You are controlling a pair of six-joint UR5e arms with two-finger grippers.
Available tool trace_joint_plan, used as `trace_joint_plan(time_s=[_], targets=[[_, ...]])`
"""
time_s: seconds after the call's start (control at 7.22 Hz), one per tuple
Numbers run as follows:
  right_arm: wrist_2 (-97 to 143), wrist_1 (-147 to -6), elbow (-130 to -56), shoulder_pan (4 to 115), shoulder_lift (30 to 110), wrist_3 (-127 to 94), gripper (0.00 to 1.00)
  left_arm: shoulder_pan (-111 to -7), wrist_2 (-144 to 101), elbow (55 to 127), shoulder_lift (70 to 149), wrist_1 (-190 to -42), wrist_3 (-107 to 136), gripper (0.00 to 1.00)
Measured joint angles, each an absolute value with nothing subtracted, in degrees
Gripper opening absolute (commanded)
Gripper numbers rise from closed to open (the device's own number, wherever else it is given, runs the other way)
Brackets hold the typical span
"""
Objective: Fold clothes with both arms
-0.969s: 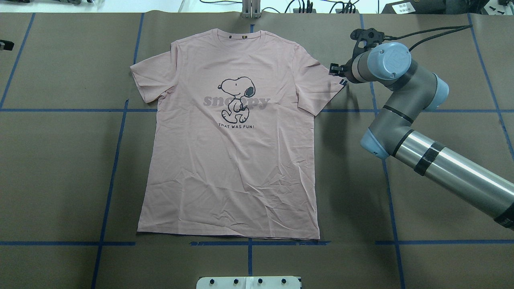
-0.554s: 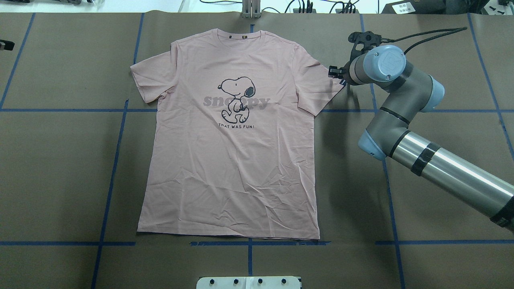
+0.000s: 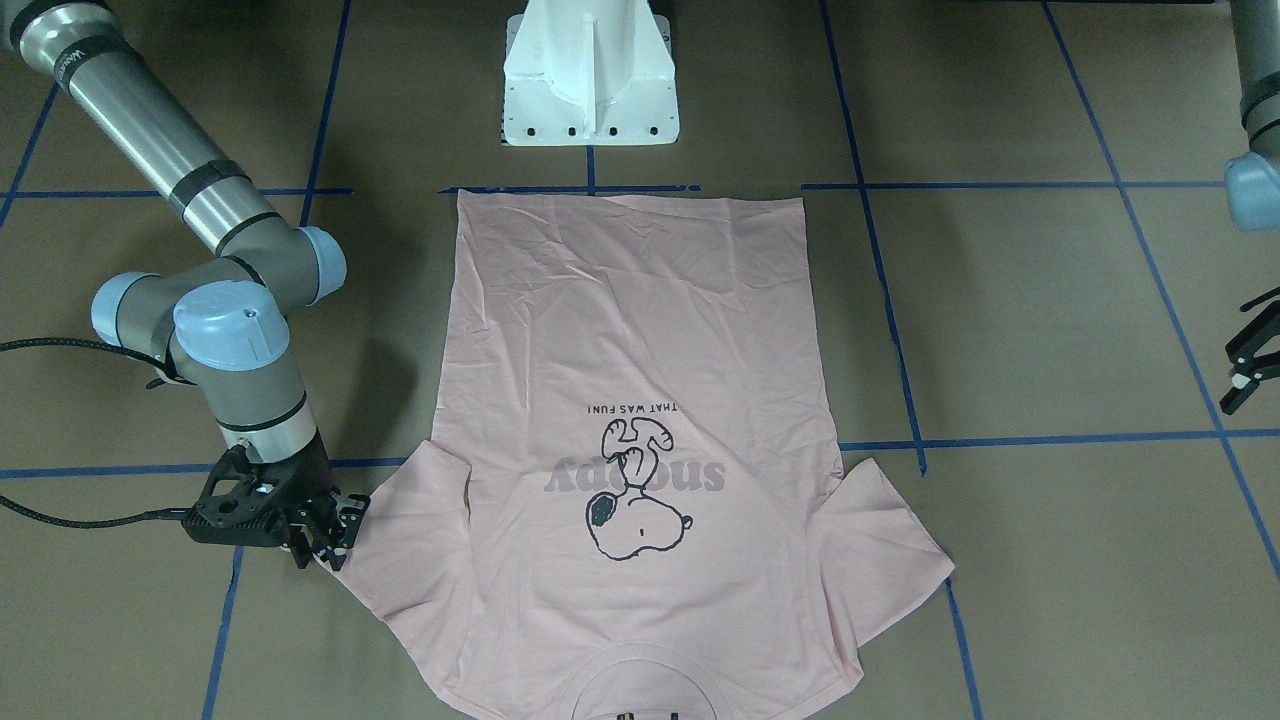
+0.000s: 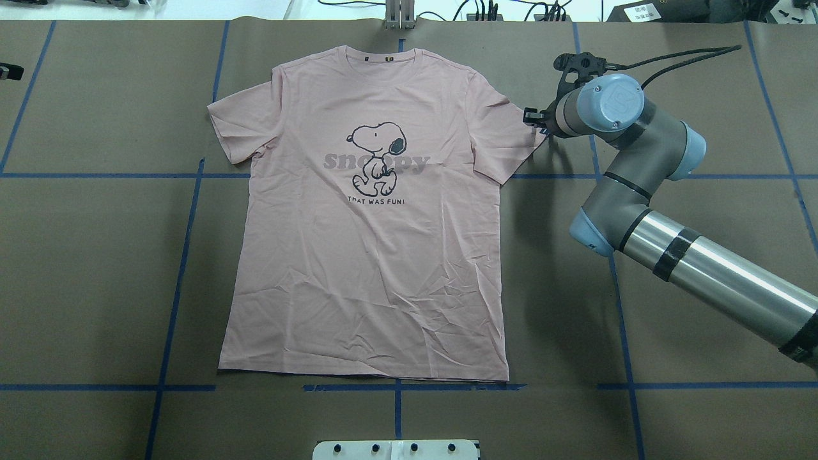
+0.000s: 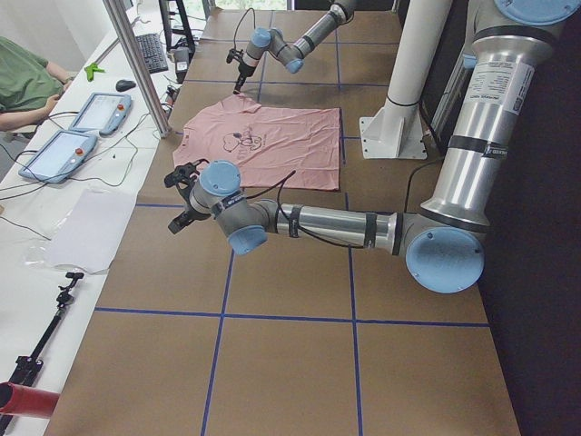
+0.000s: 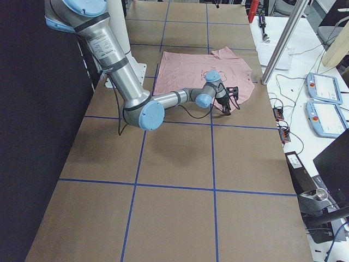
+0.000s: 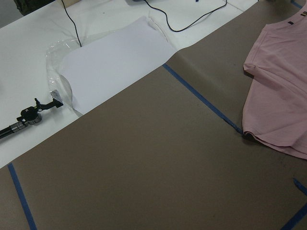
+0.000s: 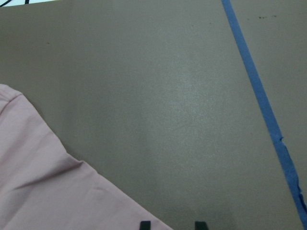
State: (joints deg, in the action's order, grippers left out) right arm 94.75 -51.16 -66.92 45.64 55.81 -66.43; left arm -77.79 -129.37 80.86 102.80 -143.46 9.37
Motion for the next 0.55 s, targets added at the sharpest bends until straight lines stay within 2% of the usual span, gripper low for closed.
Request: trace_joint_plan(time_s=[0.55], targets=[[94.9, -55.1, -67.4, 45.7, 52.5, -66.9, 0.0, -77.8, -129.4, 80.9, 102.8, -143.5, 9.4, 1.0]])
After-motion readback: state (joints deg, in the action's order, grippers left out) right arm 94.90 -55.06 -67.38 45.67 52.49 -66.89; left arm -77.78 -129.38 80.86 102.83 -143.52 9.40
